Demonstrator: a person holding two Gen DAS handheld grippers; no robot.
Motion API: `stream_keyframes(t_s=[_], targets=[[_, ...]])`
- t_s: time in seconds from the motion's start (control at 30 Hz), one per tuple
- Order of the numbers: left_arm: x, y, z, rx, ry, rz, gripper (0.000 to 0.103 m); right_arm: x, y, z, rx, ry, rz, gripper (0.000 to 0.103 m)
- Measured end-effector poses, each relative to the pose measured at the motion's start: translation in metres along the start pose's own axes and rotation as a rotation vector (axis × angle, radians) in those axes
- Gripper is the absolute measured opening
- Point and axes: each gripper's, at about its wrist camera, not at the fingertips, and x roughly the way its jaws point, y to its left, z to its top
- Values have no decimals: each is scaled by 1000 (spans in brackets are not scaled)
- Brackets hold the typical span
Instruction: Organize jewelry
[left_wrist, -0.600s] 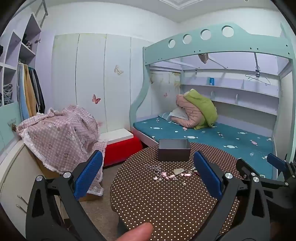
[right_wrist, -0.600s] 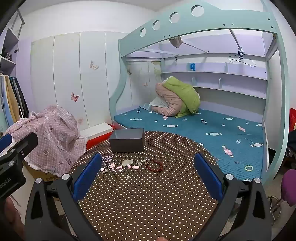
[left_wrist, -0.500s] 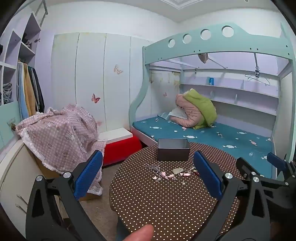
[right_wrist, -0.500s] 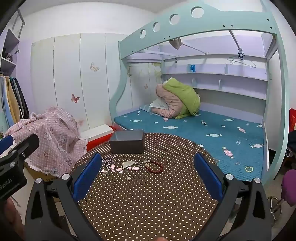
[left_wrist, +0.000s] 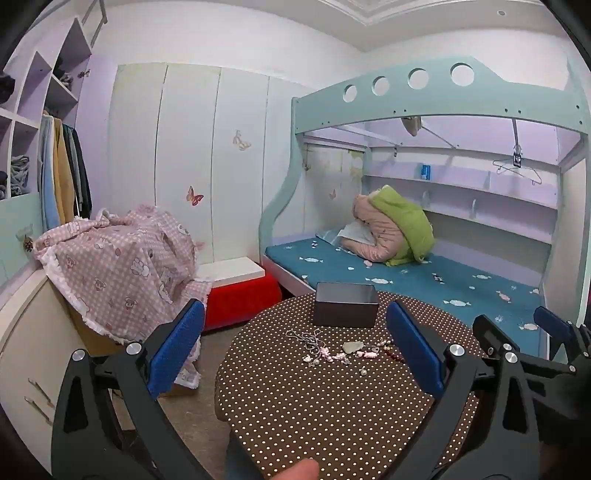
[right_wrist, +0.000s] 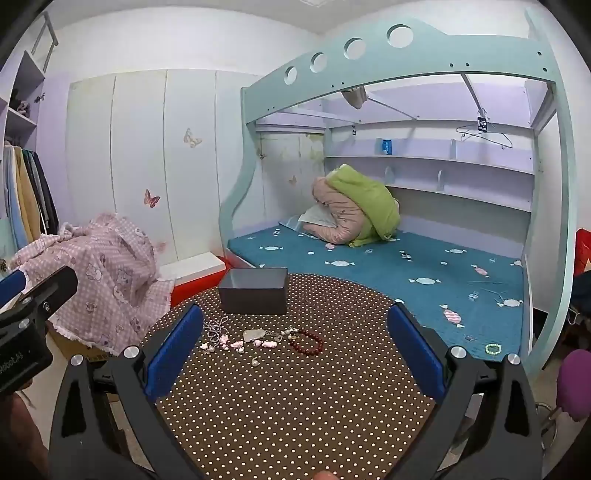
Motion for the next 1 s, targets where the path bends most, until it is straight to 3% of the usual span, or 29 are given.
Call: stream_keyframes(t_s=[1.0], targets=[[-6,7,6,-25,-44,-2,98,-10,6,7,-35,-32,14,96]])
